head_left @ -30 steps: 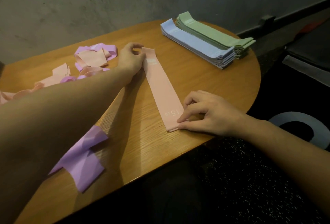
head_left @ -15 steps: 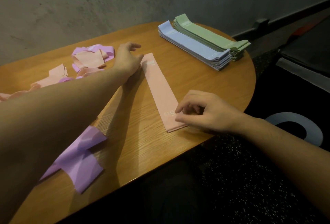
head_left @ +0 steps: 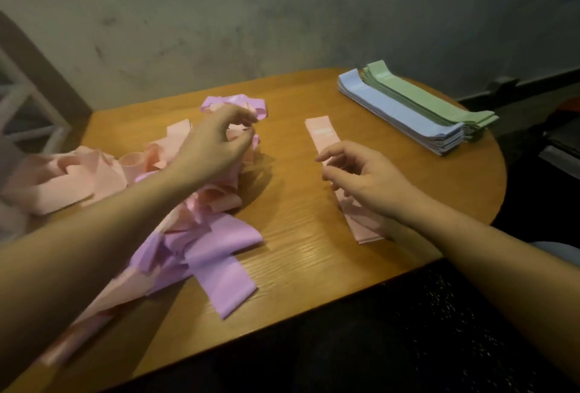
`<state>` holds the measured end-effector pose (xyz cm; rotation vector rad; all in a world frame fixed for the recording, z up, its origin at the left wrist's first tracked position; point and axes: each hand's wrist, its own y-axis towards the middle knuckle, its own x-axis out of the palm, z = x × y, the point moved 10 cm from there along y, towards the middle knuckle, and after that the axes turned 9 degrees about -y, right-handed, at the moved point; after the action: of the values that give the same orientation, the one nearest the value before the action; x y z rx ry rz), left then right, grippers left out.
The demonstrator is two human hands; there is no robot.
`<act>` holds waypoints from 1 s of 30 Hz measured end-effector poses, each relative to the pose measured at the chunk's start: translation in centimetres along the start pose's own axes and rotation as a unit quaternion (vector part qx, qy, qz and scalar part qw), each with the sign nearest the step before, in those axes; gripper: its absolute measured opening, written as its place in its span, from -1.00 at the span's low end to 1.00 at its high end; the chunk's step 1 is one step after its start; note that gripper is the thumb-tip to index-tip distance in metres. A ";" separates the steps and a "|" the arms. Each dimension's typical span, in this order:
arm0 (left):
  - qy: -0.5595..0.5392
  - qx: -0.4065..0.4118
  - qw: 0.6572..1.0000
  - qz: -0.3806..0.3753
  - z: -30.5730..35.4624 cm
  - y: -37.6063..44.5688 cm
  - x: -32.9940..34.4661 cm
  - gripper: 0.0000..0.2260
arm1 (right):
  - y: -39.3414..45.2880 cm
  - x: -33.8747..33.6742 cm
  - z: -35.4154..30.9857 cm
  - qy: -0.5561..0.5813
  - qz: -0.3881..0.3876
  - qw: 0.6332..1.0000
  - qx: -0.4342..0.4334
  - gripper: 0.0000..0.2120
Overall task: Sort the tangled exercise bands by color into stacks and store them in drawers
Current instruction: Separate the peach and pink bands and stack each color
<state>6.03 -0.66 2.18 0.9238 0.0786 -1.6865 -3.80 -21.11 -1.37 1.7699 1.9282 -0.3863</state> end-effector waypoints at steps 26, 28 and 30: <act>0.052 -0.014 0.998 0.035 -7.9 -6.6 -3.7 -0.43 | 11.9 10.9 -6.1 -0.379 -0.044 0.907 -0.178 -0.67; 0.010 -0.019 0.999 0.048 -8.0 -6.6 -4.0 -0.45 | 11.4 10.1 -6.7 -0.294 -0.030 0.940 -0.173 -0.69; -0.036 -0.032 0.997 0.057 -8.5 -6.7 -4.1 -0.48 | 11.2 8.9 -6.3 -0.178 -0.017 0.978 -0.111 -0.75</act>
<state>5.05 9.19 -3.86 0.8047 0.0298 -1.6006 5.84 -9.00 0.48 1.4168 1.6773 -0.4470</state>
